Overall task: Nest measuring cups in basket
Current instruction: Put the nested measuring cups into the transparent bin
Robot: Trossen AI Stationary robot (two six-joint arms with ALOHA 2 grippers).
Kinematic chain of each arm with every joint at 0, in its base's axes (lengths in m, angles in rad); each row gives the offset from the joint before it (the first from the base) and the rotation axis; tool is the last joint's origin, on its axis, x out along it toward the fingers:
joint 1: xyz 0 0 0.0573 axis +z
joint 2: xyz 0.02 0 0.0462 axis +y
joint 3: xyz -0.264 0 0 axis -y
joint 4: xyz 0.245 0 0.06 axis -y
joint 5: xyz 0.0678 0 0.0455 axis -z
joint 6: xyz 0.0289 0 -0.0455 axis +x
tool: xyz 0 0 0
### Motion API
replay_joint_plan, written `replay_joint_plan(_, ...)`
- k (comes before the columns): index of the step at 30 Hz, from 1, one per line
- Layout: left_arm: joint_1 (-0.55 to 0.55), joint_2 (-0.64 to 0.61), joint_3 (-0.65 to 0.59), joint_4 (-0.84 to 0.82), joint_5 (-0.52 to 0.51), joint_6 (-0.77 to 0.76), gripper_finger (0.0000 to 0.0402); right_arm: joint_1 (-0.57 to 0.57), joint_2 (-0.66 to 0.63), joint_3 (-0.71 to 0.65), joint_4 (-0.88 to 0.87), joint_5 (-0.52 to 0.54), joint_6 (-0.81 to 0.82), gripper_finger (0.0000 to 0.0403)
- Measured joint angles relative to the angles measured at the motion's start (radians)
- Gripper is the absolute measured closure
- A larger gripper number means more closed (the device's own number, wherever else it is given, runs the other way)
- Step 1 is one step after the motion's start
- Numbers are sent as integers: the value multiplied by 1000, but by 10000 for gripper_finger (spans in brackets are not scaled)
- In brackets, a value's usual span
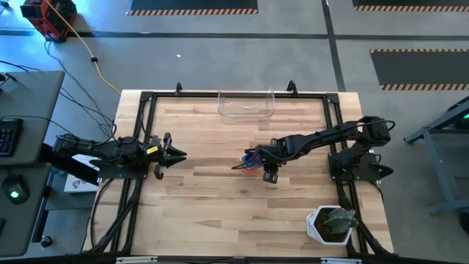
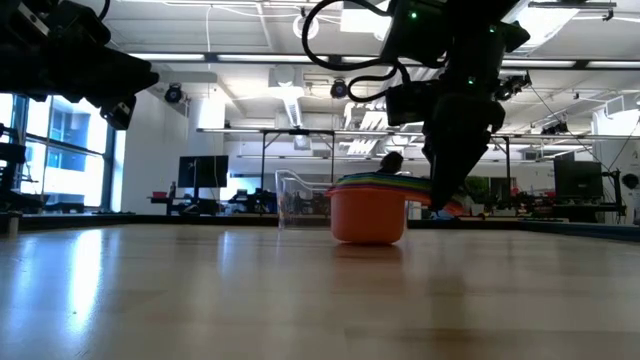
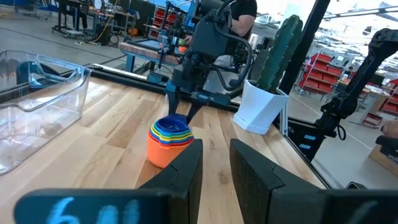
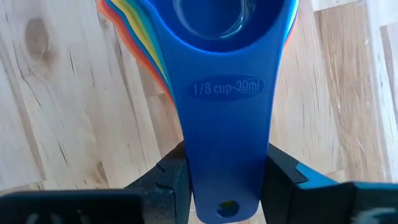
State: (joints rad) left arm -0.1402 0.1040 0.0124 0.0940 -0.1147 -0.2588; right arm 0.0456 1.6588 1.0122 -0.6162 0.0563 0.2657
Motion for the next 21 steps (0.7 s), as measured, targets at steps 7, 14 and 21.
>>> replay_joint_plan(7, 0, 0, 0, 0, 0, 0, 330, 0, 0, 0, 0, -8, 7, 285)
replay_joint_plan(14, 0, 0, 0, 0, 0, 0, 330, 0, 0, 0, 16, -10, 15, 285)
replay_joint_plan(21, 0, 0, 0, 0, 0, 0, 330, 0, 0, 47, 17, 5, -13, 285)
